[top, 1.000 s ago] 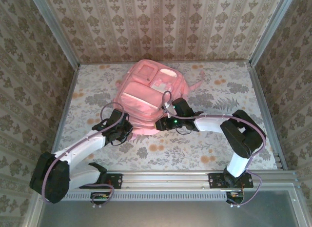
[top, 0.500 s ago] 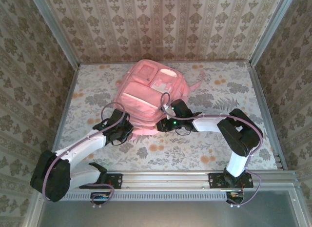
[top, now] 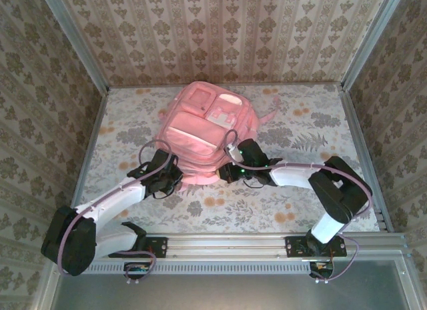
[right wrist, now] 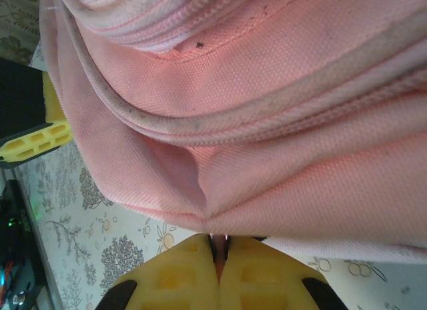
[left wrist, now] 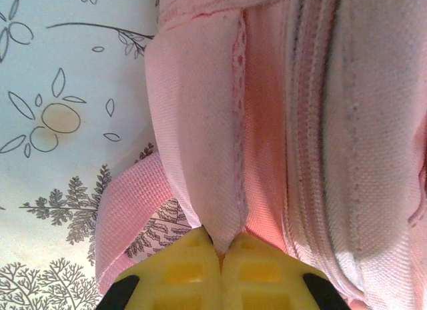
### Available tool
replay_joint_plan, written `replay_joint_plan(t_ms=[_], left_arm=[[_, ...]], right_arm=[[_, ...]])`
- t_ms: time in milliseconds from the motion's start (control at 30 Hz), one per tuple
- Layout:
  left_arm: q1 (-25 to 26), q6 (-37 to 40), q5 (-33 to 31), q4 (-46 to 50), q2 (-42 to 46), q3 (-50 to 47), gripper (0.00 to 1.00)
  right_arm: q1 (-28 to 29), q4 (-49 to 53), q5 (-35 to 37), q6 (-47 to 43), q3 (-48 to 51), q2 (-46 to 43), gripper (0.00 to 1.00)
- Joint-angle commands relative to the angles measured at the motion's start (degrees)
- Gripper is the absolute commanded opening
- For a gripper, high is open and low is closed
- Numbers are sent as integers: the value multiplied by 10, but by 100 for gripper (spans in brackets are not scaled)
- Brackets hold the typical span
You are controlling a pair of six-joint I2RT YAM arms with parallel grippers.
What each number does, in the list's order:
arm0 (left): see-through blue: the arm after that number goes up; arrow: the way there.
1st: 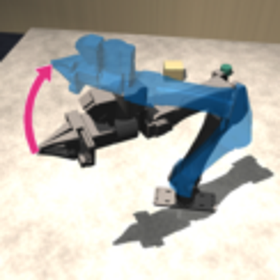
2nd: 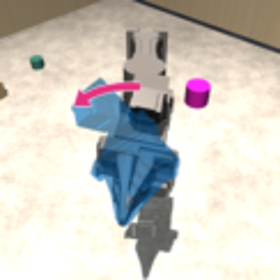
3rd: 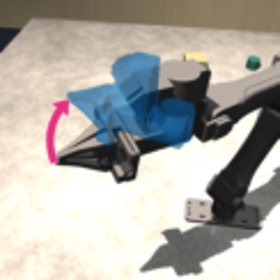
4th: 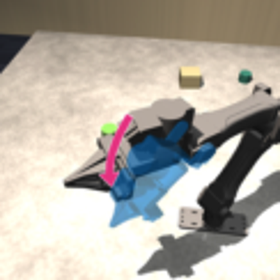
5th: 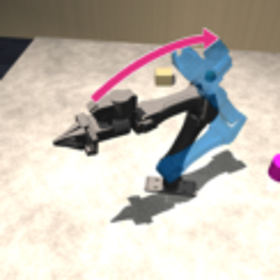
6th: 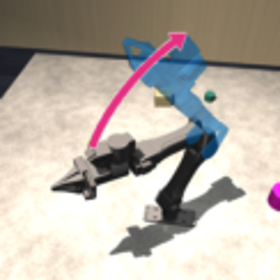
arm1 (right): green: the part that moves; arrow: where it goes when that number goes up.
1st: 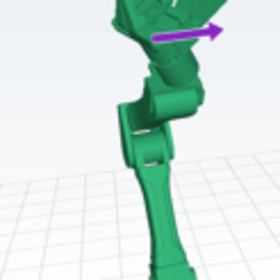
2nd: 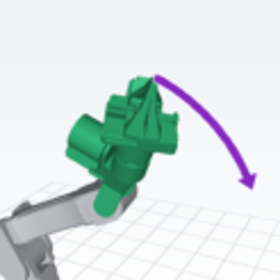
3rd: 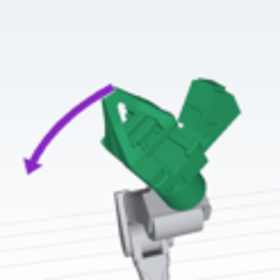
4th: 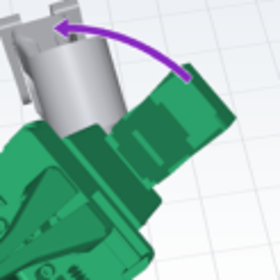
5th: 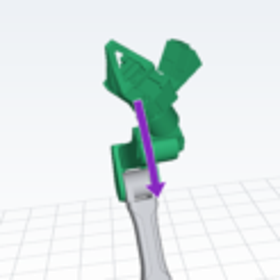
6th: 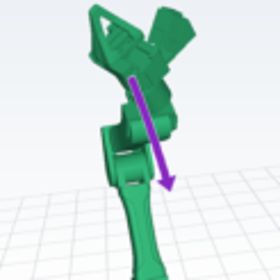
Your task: Pack the student bag
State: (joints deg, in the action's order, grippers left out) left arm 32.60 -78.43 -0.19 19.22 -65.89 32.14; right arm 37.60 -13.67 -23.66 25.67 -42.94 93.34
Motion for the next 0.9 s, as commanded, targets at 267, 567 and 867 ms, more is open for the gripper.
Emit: replay_joint_plan(t_ms=[267,567,867], left_arm=[[3,7,-11,16,10,11,0],[5,10,-11,14,0,13,0],[8,10,-12,12,-10,12,0]], right_arm=[[0,64,146,-6,32,-64,0],[0,110,258,15,25,-65,0],[0,116,322,30,41,-92,0]])
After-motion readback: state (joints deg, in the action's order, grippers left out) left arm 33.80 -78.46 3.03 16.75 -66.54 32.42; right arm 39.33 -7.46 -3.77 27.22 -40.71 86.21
